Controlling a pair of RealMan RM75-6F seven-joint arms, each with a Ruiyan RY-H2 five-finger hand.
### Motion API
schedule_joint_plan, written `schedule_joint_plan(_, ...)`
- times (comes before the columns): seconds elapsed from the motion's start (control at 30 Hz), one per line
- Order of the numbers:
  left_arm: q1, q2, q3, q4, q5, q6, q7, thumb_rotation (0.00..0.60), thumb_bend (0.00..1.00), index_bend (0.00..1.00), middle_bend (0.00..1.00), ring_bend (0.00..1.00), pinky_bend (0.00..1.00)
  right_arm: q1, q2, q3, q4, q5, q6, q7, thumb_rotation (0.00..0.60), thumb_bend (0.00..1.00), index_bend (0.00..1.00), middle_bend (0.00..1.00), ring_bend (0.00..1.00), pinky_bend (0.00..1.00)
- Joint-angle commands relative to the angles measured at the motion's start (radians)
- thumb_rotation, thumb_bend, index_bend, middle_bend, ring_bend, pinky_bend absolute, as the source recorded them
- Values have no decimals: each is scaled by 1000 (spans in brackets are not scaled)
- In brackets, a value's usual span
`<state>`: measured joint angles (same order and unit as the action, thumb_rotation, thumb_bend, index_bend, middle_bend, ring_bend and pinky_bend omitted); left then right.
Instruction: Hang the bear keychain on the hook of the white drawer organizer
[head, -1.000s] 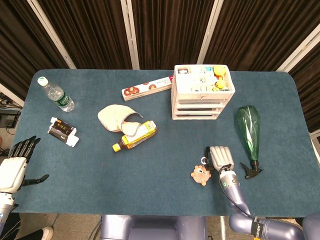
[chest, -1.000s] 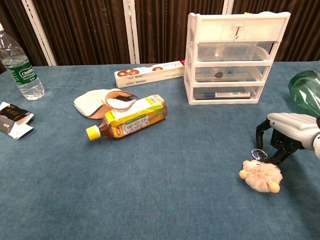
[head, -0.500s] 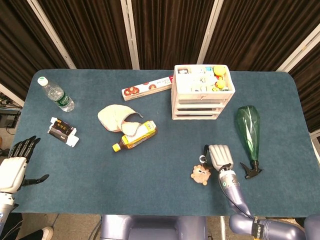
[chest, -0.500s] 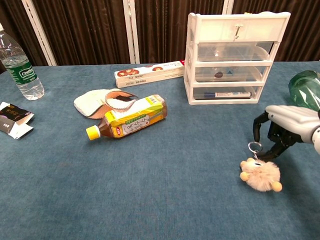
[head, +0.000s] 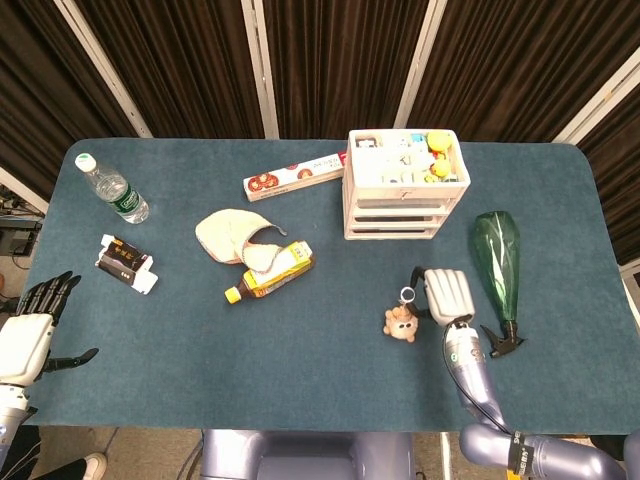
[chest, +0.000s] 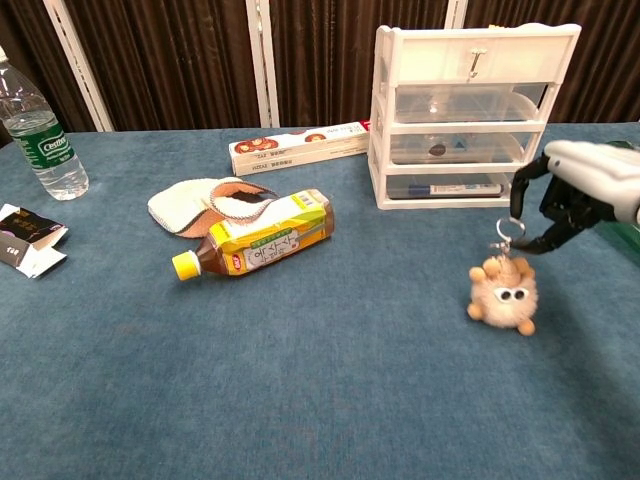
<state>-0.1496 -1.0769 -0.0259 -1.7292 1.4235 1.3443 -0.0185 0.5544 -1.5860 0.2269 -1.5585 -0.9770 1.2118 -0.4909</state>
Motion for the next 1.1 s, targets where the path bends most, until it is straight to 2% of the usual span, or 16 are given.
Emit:
schedule_joint_plan(0.03,0,0,0,0,1,0,-1,600,0,0,0,0,0,1,-8,24,6,-42,42,26,600,208,555,1000,1000,944)
schedule_joint_plan(0.33,-1,4,6,-6,12,-4,-13,600,0,0,0,0,0,23,-60,76,80,-145,104,132,600,209,558,1000,1000,943)
schedule_joint_plan(0.53,-2,10,9,-8,16,-7,-22,600,0,0,0,0,0,50,-118,112,166,-189,137,189,600,209,557,1000,1000,944)
schedule_joint_plan(0.83,2,2,12,15,49,18,-21,600,0,0,0,0,0,106,-213,175,350,-199,143,277,600,209,557,1000,1000,943)
schedule_joint_plan(1.1,-5,8,11,12,39,-1,-44,600,0,0,0,0,0,165,-279,236,470,-193,155,310,600,209,555,1000,1000,943)
